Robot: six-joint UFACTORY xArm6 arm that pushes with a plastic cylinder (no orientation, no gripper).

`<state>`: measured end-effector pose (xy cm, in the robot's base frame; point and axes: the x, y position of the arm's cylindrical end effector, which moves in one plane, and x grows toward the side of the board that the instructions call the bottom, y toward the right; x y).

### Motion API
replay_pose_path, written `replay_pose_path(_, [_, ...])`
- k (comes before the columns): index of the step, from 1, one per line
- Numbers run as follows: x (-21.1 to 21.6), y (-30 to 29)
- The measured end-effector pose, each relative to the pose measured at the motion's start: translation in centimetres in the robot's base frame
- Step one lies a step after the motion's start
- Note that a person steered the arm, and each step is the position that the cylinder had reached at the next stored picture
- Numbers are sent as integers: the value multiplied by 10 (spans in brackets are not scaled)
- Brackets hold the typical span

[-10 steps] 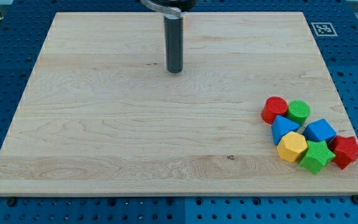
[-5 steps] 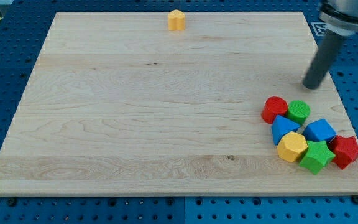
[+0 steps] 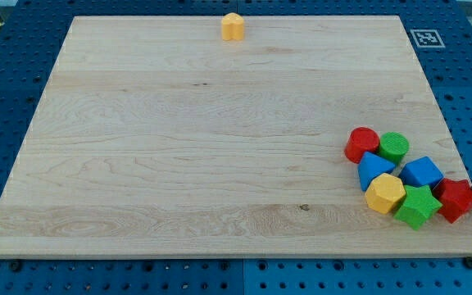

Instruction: Move the red star and green star to the bottom center

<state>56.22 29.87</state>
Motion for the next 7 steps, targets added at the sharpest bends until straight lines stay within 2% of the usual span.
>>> replay_pose_path(3, [13,-50])
replay_pose_path(7, [31,-40])
